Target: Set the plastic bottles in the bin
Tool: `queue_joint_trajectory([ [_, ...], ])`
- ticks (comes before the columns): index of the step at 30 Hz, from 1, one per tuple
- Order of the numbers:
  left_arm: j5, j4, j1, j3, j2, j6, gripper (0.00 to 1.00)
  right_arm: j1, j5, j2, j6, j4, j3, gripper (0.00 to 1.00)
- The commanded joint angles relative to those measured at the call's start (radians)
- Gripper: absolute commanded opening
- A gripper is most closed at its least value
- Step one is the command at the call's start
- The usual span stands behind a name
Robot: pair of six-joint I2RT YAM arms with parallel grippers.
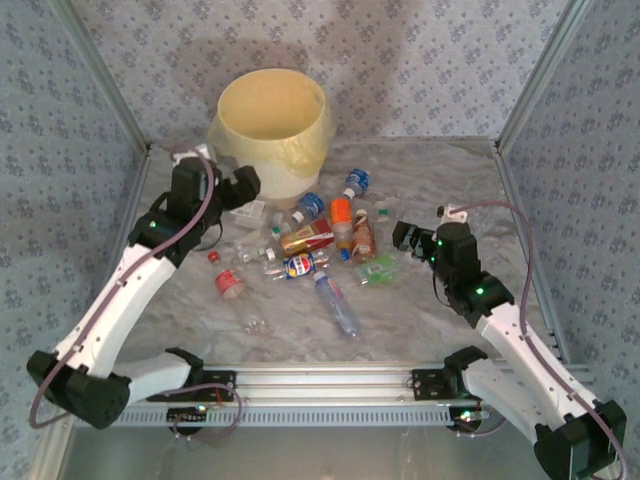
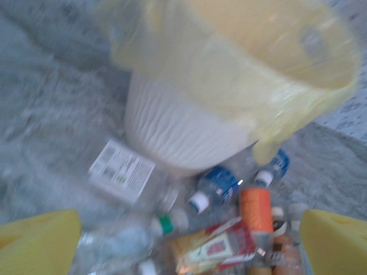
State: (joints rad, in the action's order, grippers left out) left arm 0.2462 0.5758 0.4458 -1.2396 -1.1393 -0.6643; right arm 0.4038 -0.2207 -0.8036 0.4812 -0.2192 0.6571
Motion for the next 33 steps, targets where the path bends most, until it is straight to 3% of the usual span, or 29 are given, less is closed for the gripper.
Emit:
queue_joint_trajectory([
  [1,0.003,0.186,-0.028,0.081,0.011,-0.159,0.98,0.003,-0.002,0.012,0.015,0.066,-0.007,1.0],
  [4,-0.024,0.259,-0.085,0.189,0.034,-0.222,0.98,0.004,0.001,0.012,0.017,0.056,-0.004,1.0],
  [10,-0.28,0.153,-0.237,0.438,0.056,-0.223,0.98,0.004,-0.003,0.012,0.012,0.036,0.003,1.0],
  [17,-0.304,0.109,-0.156,0.579,0.107,-0.218,0.98,0.003,-0.026,0.009,0.015,0.023,0.01,1.0],
  [22,-0.282,0.035,-0.161,0.626,0.039,-0.232,0.97,0.005,-0.019,-0.01,0.019,0.045,0.014,1.0],
  [33,-0.305,-0.114,-0.151,0.649,-0.113,-0.144,0.79,0.008,-0.009,-0.022,0.031,0.037,0.025,1.0],
])
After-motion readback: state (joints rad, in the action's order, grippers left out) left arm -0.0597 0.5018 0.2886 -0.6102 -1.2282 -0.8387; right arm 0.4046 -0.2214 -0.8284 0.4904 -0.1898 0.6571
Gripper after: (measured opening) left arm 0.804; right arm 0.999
